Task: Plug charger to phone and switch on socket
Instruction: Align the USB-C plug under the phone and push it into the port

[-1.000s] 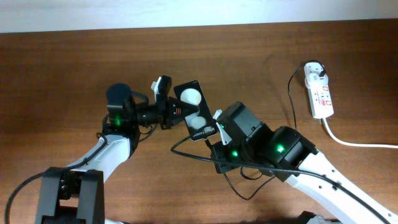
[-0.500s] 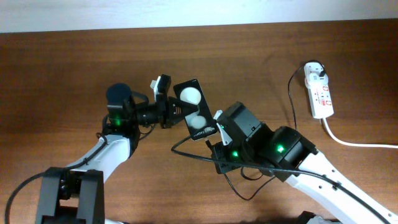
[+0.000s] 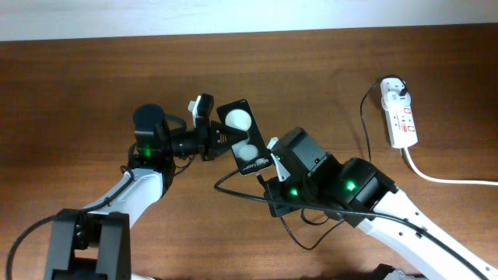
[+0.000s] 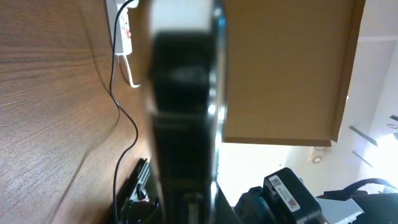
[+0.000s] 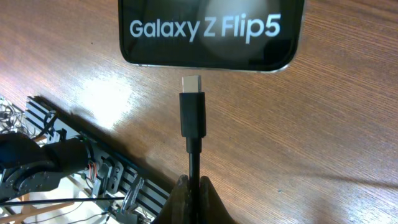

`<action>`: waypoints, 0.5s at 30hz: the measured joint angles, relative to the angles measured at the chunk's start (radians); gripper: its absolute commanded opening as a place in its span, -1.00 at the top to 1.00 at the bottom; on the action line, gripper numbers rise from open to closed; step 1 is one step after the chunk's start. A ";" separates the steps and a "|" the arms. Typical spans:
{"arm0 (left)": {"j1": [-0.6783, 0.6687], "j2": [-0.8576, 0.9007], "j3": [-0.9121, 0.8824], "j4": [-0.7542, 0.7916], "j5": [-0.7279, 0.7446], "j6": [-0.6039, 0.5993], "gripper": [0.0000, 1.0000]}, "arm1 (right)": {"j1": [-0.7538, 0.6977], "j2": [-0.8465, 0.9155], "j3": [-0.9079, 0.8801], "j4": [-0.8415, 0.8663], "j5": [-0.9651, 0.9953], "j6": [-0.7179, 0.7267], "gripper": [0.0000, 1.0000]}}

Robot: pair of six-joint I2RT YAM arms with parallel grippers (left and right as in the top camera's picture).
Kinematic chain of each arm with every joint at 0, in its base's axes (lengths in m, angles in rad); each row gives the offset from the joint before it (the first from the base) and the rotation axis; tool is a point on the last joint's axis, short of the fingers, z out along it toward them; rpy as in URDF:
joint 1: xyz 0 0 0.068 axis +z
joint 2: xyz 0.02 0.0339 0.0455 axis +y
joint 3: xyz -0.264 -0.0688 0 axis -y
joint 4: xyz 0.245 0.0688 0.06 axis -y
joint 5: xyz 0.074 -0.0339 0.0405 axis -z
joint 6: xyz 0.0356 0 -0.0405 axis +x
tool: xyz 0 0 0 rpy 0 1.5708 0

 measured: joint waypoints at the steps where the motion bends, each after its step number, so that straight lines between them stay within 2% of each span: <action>1: 0.000 0.000 0.000 0.000 0.000 0.000 1.00 | 0.000 0.000 0.000 0.002 0.000 0.000 0.92; 15: 0.000 0.000 0.000 0.000 0.005 -0.006 1.00 | 0.000 0.000 0.000 0.006 0.008 0.003 0.92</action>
